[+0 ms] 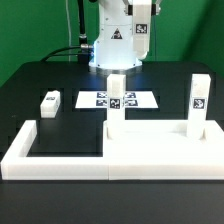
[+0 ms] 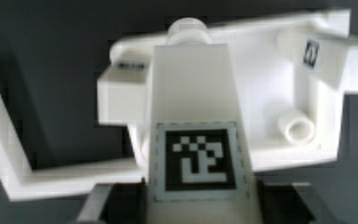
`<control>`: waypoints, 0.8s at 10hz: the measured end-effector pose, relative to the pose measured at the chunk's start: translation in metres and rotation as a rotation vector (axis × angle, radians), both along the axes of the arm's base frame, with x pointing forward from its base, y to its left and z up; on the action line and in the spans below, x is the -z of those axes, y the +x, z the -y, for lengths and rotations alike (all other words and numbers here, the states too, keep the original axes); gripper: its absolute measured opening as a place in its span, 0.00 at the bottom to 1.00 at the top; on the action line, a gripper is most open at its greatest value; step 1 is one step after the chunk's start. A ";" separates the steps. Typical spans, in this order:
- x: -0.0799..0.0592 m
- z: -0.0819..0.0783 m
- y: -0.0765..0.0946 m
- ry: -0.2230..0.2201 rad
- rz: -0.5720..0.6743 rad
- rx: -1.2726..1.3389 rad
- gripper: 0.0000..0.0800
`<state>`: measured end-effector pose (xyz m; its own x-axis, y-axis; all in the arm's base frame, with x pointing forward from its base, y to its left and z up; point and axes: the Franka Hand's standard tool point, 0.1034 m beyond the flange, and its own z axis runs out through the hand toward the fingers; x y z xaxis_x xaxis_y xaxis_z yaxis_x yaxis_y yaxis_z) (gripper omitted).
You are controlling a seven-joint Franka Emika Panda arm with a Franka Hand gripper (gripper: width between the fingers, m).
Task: Assemble desk
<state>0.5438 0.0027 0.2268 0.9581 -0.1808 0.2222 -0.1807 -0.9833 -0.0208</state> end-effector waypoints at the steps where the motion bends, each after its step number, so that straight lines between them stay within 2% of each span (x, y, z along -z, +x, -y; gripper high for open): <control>1: 0.005 -0.009 0.013 -0.010 0.038 0.014 0.36; 2: 0.002 -0.021 0.029 -0.006 0.129 0.052 0.36; 3: 0.006 -0.042 0.036 0.012 0.218 0.091 0.36; 5: 0.030 -0.094 0.029 0.111 0.310 0.166 0.36; 6: 0.034 -0.116 0.025 0.127 0.331 0.132 0.36; 7: 0.032 -0.107 0.027 0.116 0.330 0.130 0.36; 8: 0.033 -0.105 0.028 0.122 0.328 0.148 0.36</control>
Offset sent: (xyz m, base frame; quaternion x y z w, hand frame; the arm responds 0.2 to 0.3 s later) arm 0.0123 0.0545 -0.0209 0.0103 0.2187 0.0999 0.9706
